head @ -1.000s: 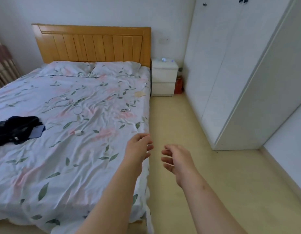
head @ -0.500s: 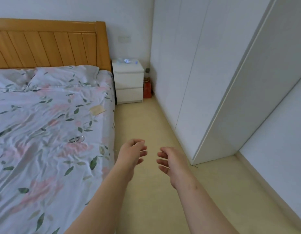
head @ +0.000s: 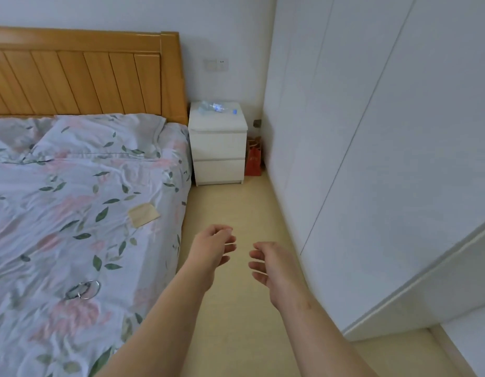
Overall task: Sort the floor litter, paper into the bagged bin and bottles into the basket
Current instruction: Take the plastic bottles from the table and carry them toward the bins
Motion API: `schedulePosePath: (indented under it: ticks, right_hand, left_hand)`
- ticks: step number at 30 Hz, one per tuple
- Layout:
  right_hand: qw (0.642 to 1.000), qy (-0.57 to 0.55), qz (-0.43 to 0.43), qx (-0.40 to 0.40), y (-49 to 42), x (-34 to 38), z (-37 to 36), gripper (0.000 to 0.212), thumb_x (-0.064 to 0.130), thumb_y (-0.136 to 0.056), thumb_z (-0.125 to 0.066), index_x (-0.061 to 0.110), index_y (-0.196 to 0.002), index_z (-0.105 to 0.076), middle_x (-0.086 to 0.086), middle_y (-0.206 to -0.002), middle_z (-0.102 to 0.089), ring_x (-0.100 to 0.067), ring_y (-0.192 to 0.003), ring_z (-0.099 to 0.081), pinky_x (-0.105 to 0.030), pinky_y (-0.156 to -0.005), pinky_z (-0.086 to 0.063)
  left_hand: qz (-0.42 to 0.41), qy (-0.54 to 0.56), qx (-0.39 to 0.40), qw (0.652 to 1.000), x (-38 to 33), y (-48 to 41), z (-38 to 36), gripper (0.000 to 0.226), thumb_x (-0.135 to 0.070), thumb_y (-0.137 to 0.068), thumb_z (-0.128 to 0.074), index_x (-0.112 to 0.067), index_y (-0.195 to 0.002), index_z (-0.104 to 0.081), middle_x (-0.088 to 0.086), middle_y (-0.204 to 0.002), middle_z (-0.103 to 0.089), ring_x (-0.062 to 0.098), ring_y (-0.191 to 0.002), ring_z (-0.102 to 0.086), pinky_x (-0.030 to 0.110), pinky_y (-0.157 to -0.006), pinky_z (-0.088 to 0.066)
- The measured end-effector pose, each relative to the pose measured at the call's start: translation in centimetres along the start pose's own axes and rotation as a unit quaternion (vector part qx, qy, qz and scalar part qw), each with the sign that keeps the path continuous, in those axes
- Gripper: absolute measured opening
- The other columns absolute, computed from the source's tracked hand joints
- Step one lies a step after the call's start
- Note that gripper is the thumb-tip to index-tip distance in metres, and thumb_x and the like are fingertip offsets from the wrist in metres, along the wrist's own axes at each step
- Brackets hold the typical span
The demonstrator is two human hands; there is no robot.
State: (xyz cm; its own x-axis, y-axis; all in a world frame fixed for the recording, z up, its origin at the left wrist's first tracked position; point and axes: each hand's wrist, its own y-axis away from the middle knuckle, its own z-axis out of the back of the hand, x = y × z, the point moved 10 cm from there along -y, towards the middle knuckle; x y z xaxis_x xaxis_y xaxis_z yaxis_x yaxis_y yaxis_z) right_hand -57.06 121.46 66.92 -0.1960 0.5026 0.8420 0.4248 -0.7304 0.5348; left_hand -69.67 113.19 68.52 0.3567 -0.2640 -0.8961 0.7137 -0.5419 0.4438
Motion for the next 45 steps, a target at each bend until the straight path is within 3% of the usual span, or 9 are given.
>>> schedulePosePath:
  ticks: [7,19,29,37,45]
  right_hand:
    - [0.998,0.032,-0.05,0.03,-14.0,5.3,-6.4,0.008,0.016,-0.091,-0.052,0.016,-0.084,-0.057,-0.002,-0.079,-0.06,-0.015,-0.063,-0.055,-0.026,-0.058,-0.044]
    - [0.997,0.019,-0.073,0.034,-38.4,18.3,-21.5,0.007,0.016,-0.091,-0.052,0.014,-0.092,-0.059,-0.003,-0.083,-0.061,-0.016,-0.064,-0.056,-0.026,-0.057,-0.045]
    - [0.992,-0.015,-0.126,0.026,-57.7,25.3,-28.5,0.006,0.013,-0.091,-0.051,0.012,-0.09,-0.056,-0.003,-0.077,-0.06,-0.017,-0.061,-0.054,-0.026,-0.056,-0.042]
    - [0.992,0.021,-0.12,0.039,-75.7,36.2,-34.0,0.007,0.01,-0.09,-0.051,0.011,-0.087,-0.057,-0.005,-0.076,-0.059,-0.017,-0.059,-0.053,-0.025,-0.056,-0.041]
    - [0.987,0.056,-0.152,0.018,-88.5,41.7,-37.0,0.008,0.011,-0.092,-0.049,0.011,-0.09,-0.056,-0.005,-0.079,-0.058,-0.017,-0.063,-0.053,-0.024,-0.056,-0.041]
  left_hand:
    - [0.027,0.014,-0.049,0.998,-4.7,-14.1,0.7,0.01,-0.019,-0.094,-0.05,-0.02,-0.088,-0.058,0.0,-0.085,-0.062,0.013,-0.075,-0.06,0.028,-0.07,-0.046]
    - [0.01,-0.029,-0.037,0.999,-18.8,-43.3,2.3,0.009,-0.019,-0.095,-0.048,-0.017,-0.092,-0.056,0.001,-0.083,-0.06,0.013,-0.075,-0.058,0.025,-0.064,-0.043]
    - [0.048,-0.051,-0.037,0.997,-25.0,-63.5,0.6,0.01,-0.019,-0.095,-0.048,-0.015,-0.09,-0.056,0.0,-0.08,-0.058,0.012,-0.068,-0.056,0.024,-0.061,-0.041]
    - [0.059,-0.038,-0.062,0.996,-33.7,-81.9,-3.1,0.013,-0.019,-0.095,-0.049,-0.018,-0.084,-0.055,0.0,-0.08,-0.059,0.013,-0.07,-0.057,0.024,-0.06,-0.041]
    - [0.094,-0.035,-0.076,0.992,-37.9,-95.8,-3.4,0.009,-0.017,-0.094,-0.049,-0.015,-0.089,-0.056,0.003,-0.083,-0.06,0.015,-0.073,-0.058,0.026,-0.062,-0.042]
